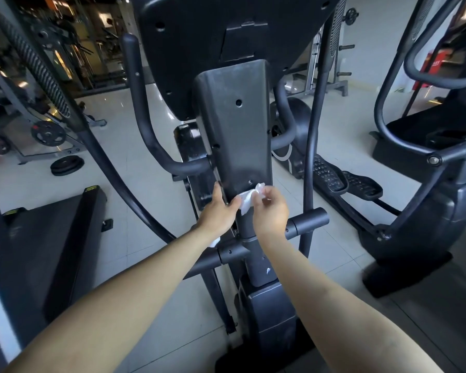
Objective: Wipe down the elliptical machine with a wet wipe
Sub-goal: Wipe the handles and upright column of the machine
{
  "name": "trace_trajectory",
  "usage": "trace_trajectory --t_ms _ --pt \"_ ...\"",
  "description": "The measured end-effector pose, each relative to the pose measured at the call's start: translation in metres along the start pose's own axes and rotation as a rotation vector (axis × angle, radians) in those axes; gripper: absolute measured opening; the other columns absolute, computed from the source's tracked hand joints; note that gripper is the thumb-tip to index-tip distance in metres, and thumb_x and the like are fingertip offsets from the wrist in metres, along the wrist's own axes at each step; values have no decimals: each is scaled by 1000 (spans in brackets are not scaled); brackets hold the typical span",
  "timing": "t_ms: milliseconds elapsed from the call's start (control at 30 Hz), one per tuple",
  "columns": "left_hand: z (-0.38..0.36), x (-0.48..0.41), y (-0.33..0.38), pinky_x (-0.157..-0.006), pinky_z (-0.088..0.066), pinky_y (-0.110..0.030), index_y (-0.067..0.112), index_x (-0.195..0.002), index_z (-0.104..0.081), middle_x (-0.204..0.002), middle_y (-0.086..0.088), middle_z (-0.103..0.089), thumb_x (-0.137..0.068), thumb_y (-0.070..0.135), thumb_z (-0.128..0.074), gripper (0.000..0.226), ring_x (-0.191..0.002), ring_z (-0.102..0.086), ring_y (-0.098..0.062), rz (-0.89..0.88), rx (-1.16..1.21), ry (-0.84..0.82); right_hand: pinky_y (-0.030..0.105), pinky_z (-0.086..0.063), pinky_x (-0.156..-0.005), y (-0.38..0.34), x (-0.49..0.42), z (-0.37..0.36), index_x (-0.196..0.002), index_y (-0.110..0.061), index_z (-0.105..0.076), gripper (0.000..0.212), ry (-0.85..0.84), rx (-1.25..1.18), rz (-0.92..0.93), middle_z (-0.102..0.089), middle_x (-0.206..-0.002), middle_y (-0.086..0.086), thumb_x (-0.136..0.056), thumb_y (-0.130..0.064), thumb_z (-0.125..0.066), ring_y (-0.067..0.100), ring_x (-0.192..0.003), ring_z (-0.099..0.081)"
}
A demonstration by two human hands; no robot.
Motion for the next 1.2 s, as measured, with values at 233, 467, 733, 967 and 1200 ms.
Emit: trace_trajectory --t_ms 233,467,733,967,1200 --pt "3 2 1 -93 -56 -51 57 -149 -16 -126 8 -66 -80 76 -43 77 -113 -64 -24 -9 37 -22 -1 -40 -76 -11 -5 -10 -112 -18 -76 21 27 -78 34 -64 -109 -1 -101 -14 -59 -4 -87 -59" --pt "-2 9 8 -90 -58 -51 55 -150 -11 -127 -6 -67 -78 76 -44 82 -112 -65 -33 1 54 -8 5 -40 -72 -7 0 -15 -95 -24 -77 22 20 10 39 -67 -97 -2 -98 -12 -59 3 -79 -59" --pt "0 9 5 -86 -59 -50 56 -151 -7 -90 7 -69 -84 60 -46 77 -88 -65 -24 -13 43 -27 0 -41 -74 15 10 -1 -90 -30 -68 17 67 -133 -123 -71 -106 -16 -97 -19 -59 -4 -91 -64" --pt "2 9 5 -91 -57 -48 56 -150 -13 -102 10 -74 -82 65 -47 77 -106 -66 -17 -20 70 -67 15 -44 -84 7 -4 -11 -88 -23 -62 14 125 -316 -117 -74 -100 5 -95 -12 -56 7 -97 -69" --pt "12 5 -6 -108 -47 -51 61 -151 -11 -148 10 -55 -75 62 -40 81 -138 -49 -18 -7 92 -109 8 -44 -75 -33 13 -42 -85 -31 -64 25 -27 -115 126 -60 -104 -3 -93 -8 -59 -7 -90 -57"
Point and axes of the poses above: each hand's wrist, its own x-axis away from the middle knuckle, its own z-axis out of the back of the hand, y = z × x, the point moved 9 cm from there along -x, towards the middle knuckle
